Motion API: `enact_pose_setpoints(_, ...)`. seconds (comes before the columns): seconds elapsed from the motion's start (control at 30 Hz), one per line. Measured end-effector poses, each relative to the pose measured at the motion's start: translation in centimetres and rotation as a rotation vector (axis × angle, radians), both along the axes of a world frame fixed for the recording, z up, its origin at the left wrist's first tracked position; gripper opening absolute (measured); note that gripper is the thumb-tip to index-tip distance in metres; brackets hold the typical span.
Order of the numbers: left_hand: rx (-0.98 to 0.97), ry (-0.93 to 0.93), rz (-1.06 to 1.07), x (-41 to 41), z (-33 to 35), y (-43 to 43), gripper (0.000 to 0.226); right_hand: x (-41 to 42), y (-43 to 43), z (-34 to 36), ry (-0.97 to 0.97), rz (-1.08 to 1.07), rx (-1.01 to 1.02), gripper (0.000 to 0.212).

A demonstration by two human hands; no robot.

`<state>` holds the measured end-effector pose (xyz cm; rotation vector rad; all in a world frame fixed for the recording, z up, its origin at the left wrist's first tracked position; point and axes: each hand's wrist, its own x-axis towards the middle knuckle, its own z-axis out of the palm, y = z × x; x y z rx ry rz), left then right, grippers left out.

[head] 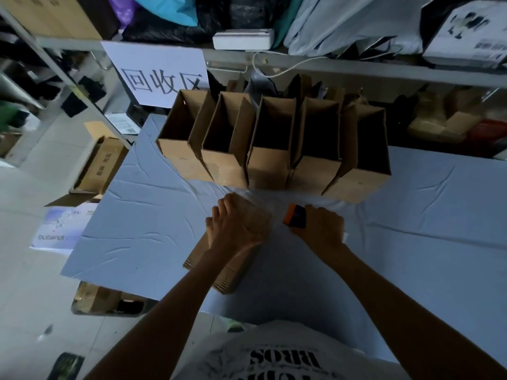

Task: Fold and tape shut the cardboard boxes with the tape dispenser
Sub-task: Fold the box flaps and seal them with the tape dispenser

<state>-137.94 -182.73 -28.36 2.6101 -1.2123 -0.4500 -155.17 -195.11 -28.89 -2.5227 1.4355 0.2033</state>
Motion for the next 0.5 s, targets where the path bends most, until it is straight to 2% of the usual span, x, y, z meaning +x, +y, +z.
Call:
enact_pose_setpoints(0.13, 0.007, 0.002, 0.0, 0.2, 0.0, 0.0, 0.129, -1.1, -0.5, -2.0, -0.104, -0.001, -0.125, 0.057)
enact_pose_setpoints(0.2, 0.013, -0.019, 0.001, 0.0, 0.1, -0.1, 0.129, -2.1, 0.0, -3.2, -0.167, -0.007, -0.082, 0.059)
enact_pose_setpoints(0.37, -0.01, 0.002, 0.012, 0.2, 0.0, 0.0, 0.129, -4.8, 2.4, -6.5, 0.004, 0.065, -0.001, 0.074)
enact_pose_setpoints(0.5, -0.016, 0.023, 0.007, 0.1, 0.2, 0.1, 0.127, -4.8, 2.4, -6.1, -0.085, 0.025, 0.037, 0.068)
